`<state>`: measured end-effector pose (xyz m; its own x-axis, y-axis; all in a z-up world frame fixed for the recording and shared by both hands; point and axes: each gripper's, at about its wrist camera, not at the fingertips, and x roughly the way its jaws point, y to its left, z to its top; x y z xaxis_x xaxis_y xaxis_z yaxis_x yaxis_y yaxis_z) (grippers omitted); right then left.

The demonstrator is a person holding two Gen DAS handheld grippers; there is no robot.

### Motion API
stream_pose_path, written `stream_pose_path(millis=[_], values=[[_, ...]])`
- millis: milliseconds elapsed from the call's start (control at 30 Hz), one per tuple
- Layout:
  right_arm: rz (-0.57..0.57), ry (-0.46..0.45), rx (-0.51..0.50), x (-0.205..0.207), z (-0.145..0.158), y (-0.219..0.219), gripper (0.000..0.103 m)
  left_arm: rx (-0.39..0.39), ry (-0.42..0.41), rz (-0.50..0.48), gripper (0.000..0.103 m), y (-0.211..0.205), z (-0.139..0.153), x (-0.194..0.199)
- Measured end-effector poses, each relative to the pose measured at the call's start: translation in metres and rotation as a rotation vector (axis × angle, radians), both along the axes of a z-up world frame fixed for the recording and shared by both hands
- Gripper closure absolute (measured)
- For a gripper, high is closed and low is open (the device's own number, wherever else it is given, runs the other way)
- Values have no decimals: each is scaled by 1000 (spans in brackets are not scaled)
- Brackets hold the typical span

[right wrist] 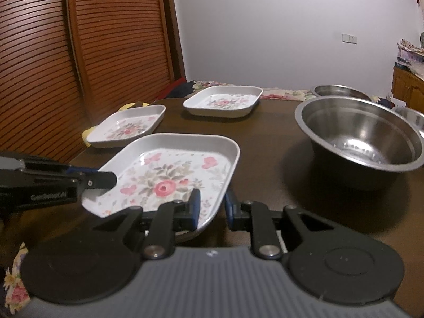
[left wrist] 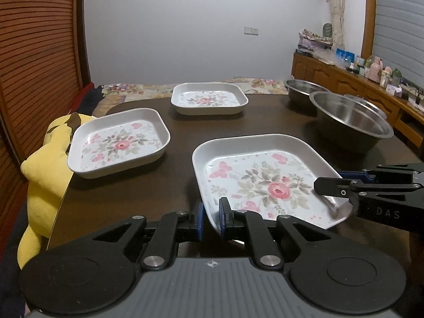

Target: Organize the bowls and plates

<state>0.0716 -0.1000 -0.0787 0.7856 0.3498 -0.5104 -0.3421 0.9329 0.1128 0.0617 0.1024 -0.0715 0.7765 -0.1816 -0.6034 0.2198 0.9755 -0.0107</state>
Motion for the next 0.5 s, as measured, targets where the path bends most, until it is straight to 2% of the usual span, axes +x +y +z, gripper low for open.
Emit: stream_pose_path(millis=[167,500], values=[[-3,26,7,-1,-7,1,81,5,17,4,90,0,-9,2],[-13,21,6,-3,-11,3,81,3,11,6,90,1,-12,3]])
